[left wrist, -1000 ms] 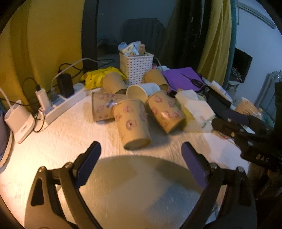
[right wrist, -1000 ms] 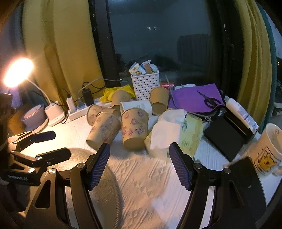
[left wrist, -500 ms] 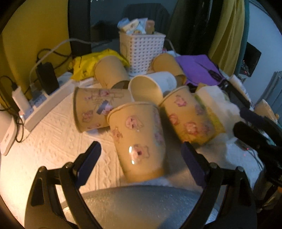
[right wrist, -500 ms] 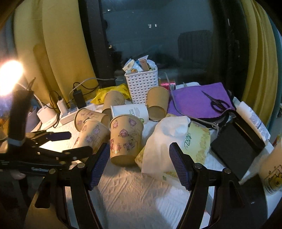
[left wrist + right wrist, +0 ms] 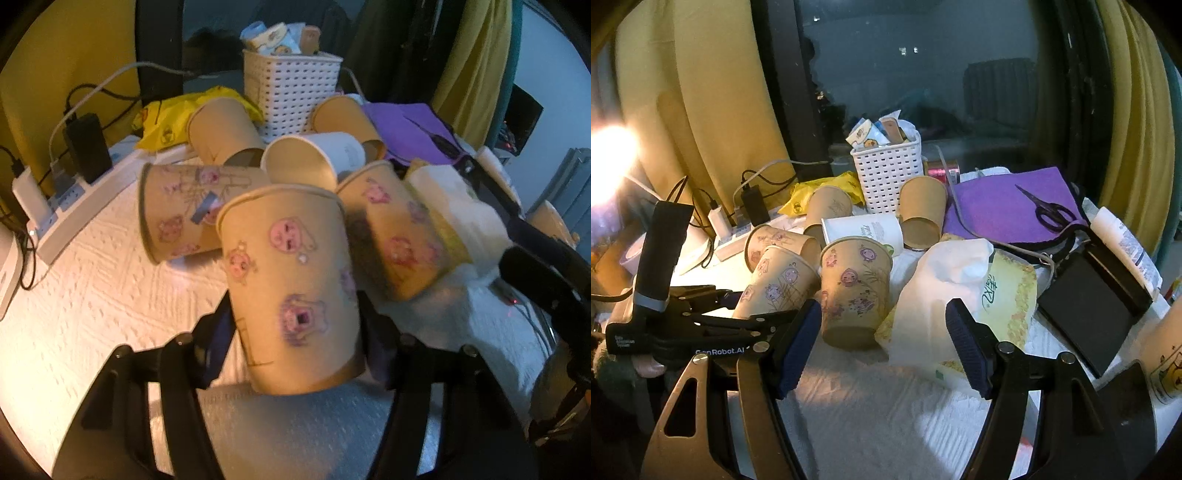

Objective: Flip cup upright
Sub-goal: 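Close the left gripper on a lying paper cup and lift it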

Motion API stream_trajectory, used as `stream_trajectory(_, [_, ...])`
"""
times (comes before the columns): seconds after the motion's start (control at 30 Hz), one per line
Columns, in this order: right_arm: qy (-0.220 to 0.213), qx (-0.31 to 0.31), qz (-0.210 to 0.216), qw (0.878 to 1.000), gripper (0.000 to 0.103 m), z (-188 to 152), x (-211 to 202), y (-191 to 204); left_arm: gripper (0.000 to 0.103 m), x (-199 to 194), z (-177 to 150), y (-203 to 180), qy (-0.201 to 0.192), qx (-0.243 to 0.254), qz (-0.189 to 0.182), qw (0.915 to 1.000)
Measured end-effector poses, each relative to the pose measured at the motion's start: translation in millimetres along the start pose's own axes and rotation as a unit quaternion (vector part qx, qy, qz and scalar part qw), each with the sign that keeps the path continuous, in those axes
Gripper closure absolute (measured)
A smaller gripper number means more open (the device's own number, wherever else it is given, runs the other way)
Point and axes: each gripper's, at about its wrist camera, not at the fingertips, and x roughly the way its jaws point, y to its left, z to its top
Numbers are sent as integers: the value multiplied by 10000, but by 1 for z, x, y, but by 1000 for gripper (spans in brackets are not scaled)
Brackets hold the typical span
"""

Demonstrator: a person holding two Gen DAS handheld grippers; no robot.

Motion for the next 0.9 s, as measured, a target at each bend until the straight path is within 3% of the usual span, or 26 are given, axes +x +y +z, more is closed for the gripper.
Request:
stream_trajectory(0.33, [-172, -122, 26, 9998, 30, -5, -45, 33, 41, -70, -31, -11, -455, 162, -115, 9988])
stream_trajectory(0.9, [14, -245, 811, 9964, 30, -47, -110, 111, 41, -165, -148, -7, -1309, 14, 4, 9914])
